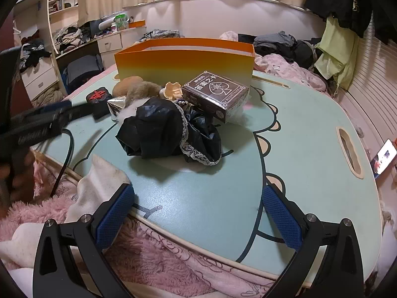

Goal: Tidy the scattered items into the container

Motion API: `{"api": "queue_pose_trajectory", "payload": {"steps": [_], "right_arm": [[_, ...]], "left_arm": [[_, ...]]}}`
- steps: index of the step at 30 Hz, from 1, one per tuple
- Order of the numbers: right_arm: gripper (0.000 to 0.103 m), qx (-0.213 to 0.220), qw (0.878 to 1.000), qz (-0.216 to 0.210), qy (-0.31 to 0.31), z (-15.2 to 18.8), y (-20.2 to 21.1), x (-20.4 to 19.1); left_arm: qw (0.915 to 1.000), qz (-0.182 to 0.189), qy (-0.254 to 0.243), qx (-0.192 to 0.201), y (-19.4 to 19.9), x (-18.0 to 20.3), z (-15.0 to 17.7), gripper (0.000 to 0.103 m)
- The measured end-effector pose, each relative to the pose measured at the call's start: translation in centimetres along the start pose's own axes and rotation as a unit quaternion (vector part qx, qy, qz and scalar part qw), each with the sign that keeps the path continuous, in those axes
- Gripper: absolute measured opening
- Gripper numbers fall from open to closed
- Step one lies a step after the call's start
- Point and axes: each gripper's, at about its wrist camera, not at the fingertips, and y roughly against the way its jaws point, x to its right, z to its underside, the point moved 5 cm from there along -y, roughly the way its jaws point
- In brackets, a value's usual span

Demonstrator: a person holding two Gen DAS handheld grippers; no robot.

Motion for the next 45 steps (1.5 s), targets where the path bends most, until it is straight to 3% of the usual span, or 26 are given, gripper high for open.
{"api": "queue_pose_trajectory", "payload": {"steps": [6,10,12,14,20,26,28,30,36,38,39,40,44,45], "right_arm": [[0.103,-0.001,1.000,-0.001,-0.001,0.0,0.0,0.0],[0.103,-0.002,1.000,0.000,0.001,0.0,0.0,-0.2],[0.103,-0.002,1.000,0.000,0.001,0.0,0.0,-0.2],[0.103,-0.002,1.000,0.001,0.002,0.0,0.0,-0.3],[0.102,0.004,1.000,0.000,-0.014,-0.1,0.2,0.1],[0.082,0.073,0.995,-0.015,-0.067,-1.0,2.8,1.7],[0.057,0.072,0.995,-0.014,-0.066,-1.5,2.5,1.8],[0.046,0.057,0.996,-0.014,-0.060,-2.1,1.6,1.5],[0.046,0.059,0.994,-0.067,-0.063,-3.8,1.2,0.3],[0.057,0.053,0.994,-0.065,-0.067,-4.3,0.8,0.1],[0.071,0.049,0.995,-0.060,-0.068,-4.5,0.4,0.1],[0.075,0.043,0.995,-0.063,-0.068,-4.5,0.1,0.1],[0.072,0.012,0.992,-0.111,-0.061,-3.6,-0.8,-1.1],[0.052,0.006,0.992,-0.115,-0.054,-3.4,-0.9,-1.3]], "left_arm": [[0.9990,0.024,-0.035,0.014,-1.1,-0.6,-1.4,0.082],[0.9963,0.070,-0.046,-0.016,-2.0,0.1,-1.3,0.082],[0.9965,0.065,-0.044,-0.029,-2.6,0.3,-1.1,0.082],[0.9965,0.063,-0.046,-0.029,-2.7,0.4,-0.8,0.061],[0.9978,0.056,-0.029,0.021,0.1,0.5,-0.1,0.061],[0.9939,0.043,-0.036,0.095,4.7,2.8,2.4,0.061],[0.9914,0.046,-0.052,0.111,5.3,3.9,2.7,0.061],[0.9902,0.049,-0.065,0.113,5.2,4.4,2.6,0.061],[0.9920,0.051,-0.047,0.105,4.8,3.7,2.6,0.061],[0.9923,0.051,-0.045,0.104,4.6,3.6,2.5,0.061],[0.9924,0.049,-0.047,0.102,4.5,3.6,2.5,0.061],[0.9925,0.049,-0.049,0.101,4.4,3.6,2.5,0.061],[0.9917,0.048,-0.056,0.105,4.5,3.9,2.7,0.061],[0.9916,0.049,-0.056,0.106,4.5,3.9,2.7,0.061]]}}
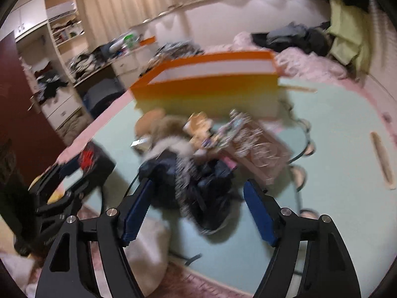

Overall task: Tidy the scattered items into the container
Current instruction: 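Place the black lace cloth in the box with right tool while left places red pouch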

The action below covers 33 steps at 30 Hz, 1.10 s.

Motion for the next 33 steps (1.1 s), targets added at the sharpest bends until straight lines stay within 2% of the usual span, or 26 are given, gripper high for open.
{"api": "queue_pose_trajectory", "payload": {"steps": [1,2,3,6,9,15,20,24,26,29,33], "right_arm": [[0.043,-0.002,1.000,-0.005,0.002,0.2,0.1,-0.1],[0.039,0.008,1.000,-0.008,0.000,0.3,0.5,-0.1],[0.028,0.021,1.000,-0.009,-0.001,0.2,1.1,0.0],[0.026,0.068,0.998,-0.006,-0.011,0.0,3.3,0.5],[0.017,0.101,0.994,-0.011,-0.032,0.0,4.8,1.5],[0.014,0.116,0.992,-0.020,-0.053,-0.4,5.2,2.3],[0.011,0.136,0.990,-0.019,-0.032,-1.8,6.2,1.5],[0.011,0.161,0.985,-0.042,-0.033,-4.4,7.4,1.0],[0.011,0.175,0.984,-0.035,-0.022,-6.6,7.6,0.9],[0.011,0.178,0.984,-0.012,-0.009,-10.0,6.4,0.8],[0.011,0.161,0.987,-0.012,-0.024,-13.9,3.3,1.7]], "left_arm": [[1.0000,0.000,0.001,0.001,0.0,0.0,0.0,0.061],[1.0000,0.000,0.002,0.002,0.1,-0.1,0.0,0.061],[1.0000,0.000,0.003,0.003,0.1,-0.1,0.0,0.061],[1.0000,0.000,0.004,0.005,0.2,-0.2,0.0,0.061],[1.0000,-0.001,0.004,0.005,0.2,-0.1,0.0,0.061],[1.0000,-0.001,0.007,0.007,0.3,-0.3,0.0,0.061],[0.9999,0.000,0.007,0.013,0.7,-0.7,-1.1,0.061],[0.9985,0.015,0.027,0.046,1.4,-1.3,-4.6,0.061],[0.9972,0.028,0.037,0.059,1.3,-1.7,-7.5,0.061],[0.9979,0.018,0.032,0.053,-0.2,-2.0,-11.3,0.061],[0.9989,0.021,0.036,0.019,-4.6,-2.5,-15.4,0.061]]}}
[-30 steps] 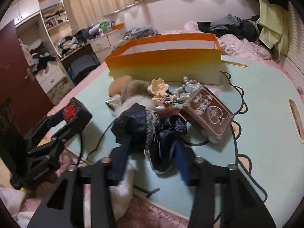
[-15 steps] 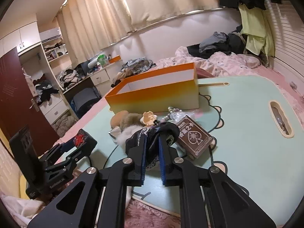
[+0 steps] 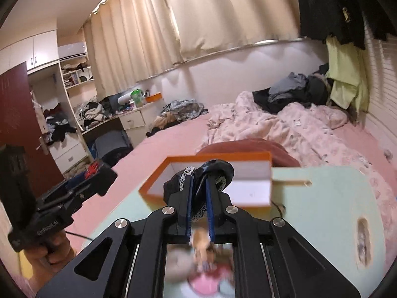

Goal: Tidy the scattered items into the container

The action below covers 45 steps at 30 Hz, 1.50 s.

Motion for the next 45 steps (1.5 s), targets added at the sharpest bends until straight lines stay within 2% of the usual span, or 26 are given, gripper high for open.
{"api": "queue_pose_trajectory", "payload": {"steps": [3,5,7,9,10,12,15,17,19,20,22,23,26,28,31,33,35,37,41,45], "right_arm": [[0.011,-0.034,0.999,0.011,-0.013,-0.5,-3.3,1.2],[0.014,-0.058,0.998,0.015,-0.028,-0.5,-5.2,2.0],[0.036,-0.084,0.995,0.018,-0.053,-0.3,-6.9,2.9],[0.050,-0.100,0.993,0.011,-0.063,-0.1,-7.6,3.2],[0.054,-0.095,0.993,0.018,-0.062,-0.2,-7.5,3.3],[0.054,-0.074,0.995,0.031,-0.054,-0.5,-6.6,3.3],[0.054,-0.062,0.997,0.025,-0.041,-0.8,-4.7,2.7],[0.054,-0.056,0.998,0.024,-0.030,-0.9,-3.3,2.1],[0.054,-0.056,0.998,0.022,-0.017,-0.5,-1.9,1.4],[0.054,-0.056,0.998,0.018,-0.008,0.2,-0.9,0.9],[0.054,-0.052,0.998,0.022,0.008,1.6,0.9,0.1],[0.054,-0.051,0.998,0.025,0.015,2.4,1.5,-0.2],[0.054,-0.073,0.996,0.030,0.043,6.7,3.3,-0.9],[0.054,-0.091,0.994,0.038,0.049,9.1,3.9,-0.9],[0.054,-0.110,0.991,0.036,0.060,11.7,4.9,-1.1],[0.054,-0.131,0.988,0.041,0.077,13.1,4.8,-1.4],[0.054,-0.145,0.985,0.053,0.075,14.2,4.1,-1.1],[0.055,-0.174,0.982,0.055,0.052,15.3,2.8,-0.2],[0.065,-0.177,0.978,0.091,0.063,15.6,1.7,0.5],[0.067,-0.179,0.974,0.106,0.086,16.2,0.9,0.3]], "left_arm": [[0.9980,0.024,0.019,-0.055,-4.7,-0.6,-1.0,0.061],[0.9932,0.038,0.021,-0.108,-8.4,-0.7,-0.3,0.061],[0.9861,0.059,0.020,-0.154,-10.9,-0.6,1.0,0.066],[0.9818,0.062,0.035,-0.176,-12.0,-1.0,1.9,0.068],[0.9828,0.058,0.038,-0.171,-11.9,-1.1,2.0,0.070],[0.9859,0.050,0.036,-0.156,-10.9,-1.2,2.1,0.072],[0.9908,0.039,0.031,-0.125,-8.6,-1.6,1.4,0.073],[0.9935,0.032,0.031,-0.105,-7.0,-2.0,0.5,0.079],[0.9960,0.015,0.024,-0.085,-4.6,-2.1,0.3,0.093],[0.9968,0.000,0.016,-0.078,-3.5,-2.1,0.5,0.097],[0.9975,-0.026,-0.005,-0.066,-1.3,-1.8,1.7,0.100],[0.9975,-0.024,-0.015,-0.065,-0.5,-1.4,2.6,0.100],[0.9949,-0.003,-0.028,-0.096,1.0,-0.3,7.0,0.100],[0.9919,-0.021,-0.031,-0.121,1.3,0.1,9.9,0.100],[0.9887,-0.065,-0.047,-0.126,2.2,0.1,13.1,0.100],[0.9857,-0.073,-0.047,-0.144,1.9,0.2,14.7,0.100],[0.9827,-0.083,-0.046,-0.159,1.0,0.3,15.9,0.100],[0.9833,-0.092,-0.039,-0.152,0.7,0.6,16.1,0.103],[0.9844,-0.094,-0.037,-0.144,0.5,0.7,16.2,0.103],[0.9855,-0.085,-0.023,-0.145,0.4,0.3,16.4,0.103]]}}
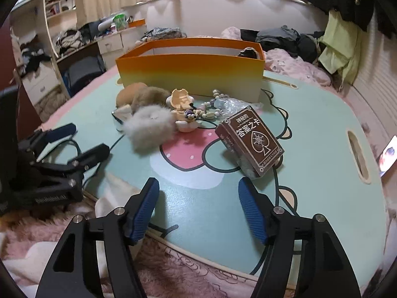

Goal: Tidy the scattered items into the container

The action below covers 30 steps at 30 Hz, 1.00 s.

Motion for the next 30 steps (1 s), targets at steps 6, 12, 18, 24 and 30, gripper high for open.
{"api": "queue_pose_trajectory", "payload": {"steps": [6,12,18,24,30], "right_arm": [[0.069,0.003,1.000,-0.006,-0.004,-0.2,0.0,0.3],[0.069,0.055,0.991,-0.098,-0.067,-0.1,2.9,2.1],[0.069,0.111,0.989,-0.041,-0.084,-1.3,4.5,5.6],[0.069,0.063,0.996,0.009,-0.061,-2.6,0.6,5.8],[0.045,0.064,0.996,-0.005,-0.059,-1.6,1.3,5.1]], "left_arm": [[1.0000,0.002,-0.002,0.003,0.1,0.0,0.1,0.103],[1.0000,0.002,-0.002,0.004,0.2,0.0,0.1,0.103],[1.0000,0.002,-0.002,0.004,0.2,0.1,0.0,0.103],[1.0000,0.002,-0.001,0.004,0.2,0.1,0.0,0.103],[0.9997,0.017,-0.014,0.004,0.5,0.5,-0.4,0.103]]}}
